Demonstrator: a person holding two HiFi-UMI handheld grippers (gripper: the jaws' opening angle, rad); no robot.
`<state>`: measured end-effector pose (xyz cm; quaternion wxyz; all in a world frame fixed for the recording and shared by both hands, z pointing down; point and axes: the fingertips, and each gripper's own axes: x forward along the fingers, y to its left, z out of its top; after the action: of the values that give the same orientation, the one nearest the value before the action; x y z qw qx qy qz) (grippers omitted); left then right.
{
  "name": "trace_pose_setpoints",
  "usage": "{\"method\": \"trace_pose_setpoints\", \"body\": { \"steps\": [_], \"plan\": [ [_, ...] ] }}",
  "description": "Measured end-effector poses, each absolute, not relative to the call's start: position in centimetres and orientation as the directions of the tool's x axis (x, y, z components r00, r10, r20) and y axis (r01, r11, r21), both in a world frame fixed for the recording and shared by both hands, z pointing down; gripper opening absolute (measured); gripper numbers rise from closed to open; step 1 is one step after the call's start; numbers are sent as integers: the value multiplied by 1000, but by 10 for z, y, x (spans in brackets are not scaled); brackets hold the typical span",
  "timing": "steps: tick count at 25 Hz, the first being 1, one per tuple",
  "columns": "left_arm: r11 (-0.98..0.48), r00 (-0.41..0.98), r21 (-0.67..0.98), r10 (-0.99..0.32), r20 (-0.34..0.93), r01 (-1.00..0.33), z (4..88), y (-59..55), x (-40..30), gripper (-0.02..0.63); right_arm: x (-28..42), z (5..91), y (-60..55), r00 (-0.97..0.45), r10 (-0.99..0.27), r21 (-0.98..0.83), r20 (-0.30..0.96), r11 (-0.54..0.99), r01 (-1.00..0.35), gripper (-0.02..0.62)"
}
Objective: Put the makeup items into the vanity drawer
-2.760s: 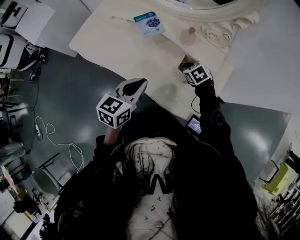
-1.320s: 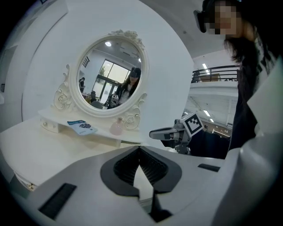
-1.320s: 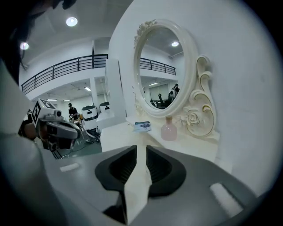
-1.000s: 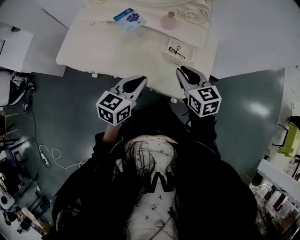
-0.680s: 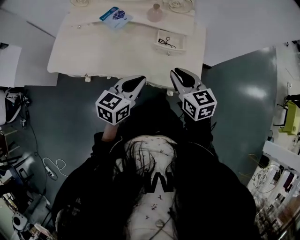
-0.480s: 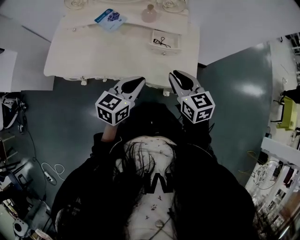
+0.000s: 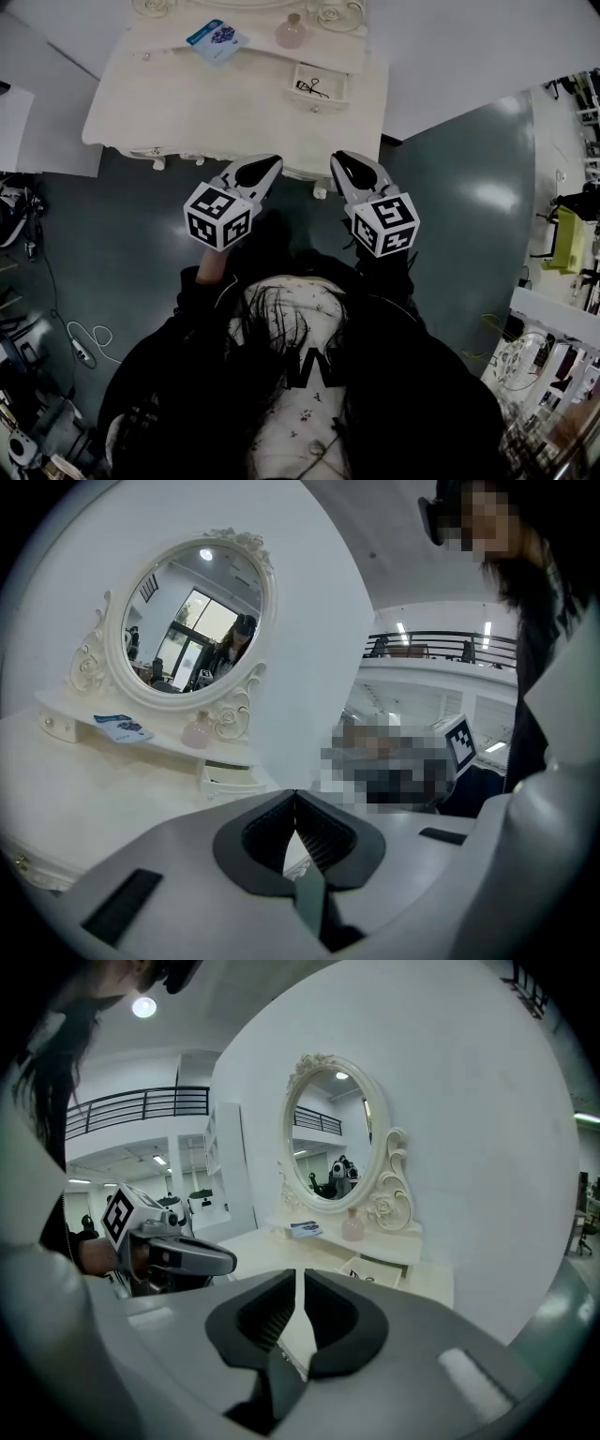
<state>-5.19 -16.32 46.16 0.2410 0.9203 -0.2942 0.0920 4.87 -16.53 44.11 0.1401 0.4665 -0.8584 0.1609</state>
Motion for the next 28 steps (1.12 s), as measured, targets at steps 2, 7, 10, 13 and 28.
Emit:
{"method": "trace_pose_setpoints", "body": {
  "steps": [2, 7, 10, 13, 28],
  "plan": [
    [-711, 805, 380, -504, 312, -592, 459, -155, -41, 0, 59, 439, -157, -533, -755, -143, 383, 521, -841, 38],
    [-713, 799, 361, -522, 300, -601, 449, -126, -13, 0, 79, 435, -131, -563, -746, -148, 356, 550, -822, 38],
    [-710, 791, 350, -532, 302, -612, 447, -101, 6, 0, 94, 436, -109, -583, -737, -157, 342, 568, -808, 38],
    [-702, 781, 343, -543, 310, -624, 449, -69, 26, 0, 111, 438, -79, -602, -724, -163, 337, 585, -794, 38],
    [-638, 714, 324, -598, 363, -699, 457, 84, 61, 0, 127, 457, 51, -704, -629, -191, 330, 686, -702, 15]
  ]
}}
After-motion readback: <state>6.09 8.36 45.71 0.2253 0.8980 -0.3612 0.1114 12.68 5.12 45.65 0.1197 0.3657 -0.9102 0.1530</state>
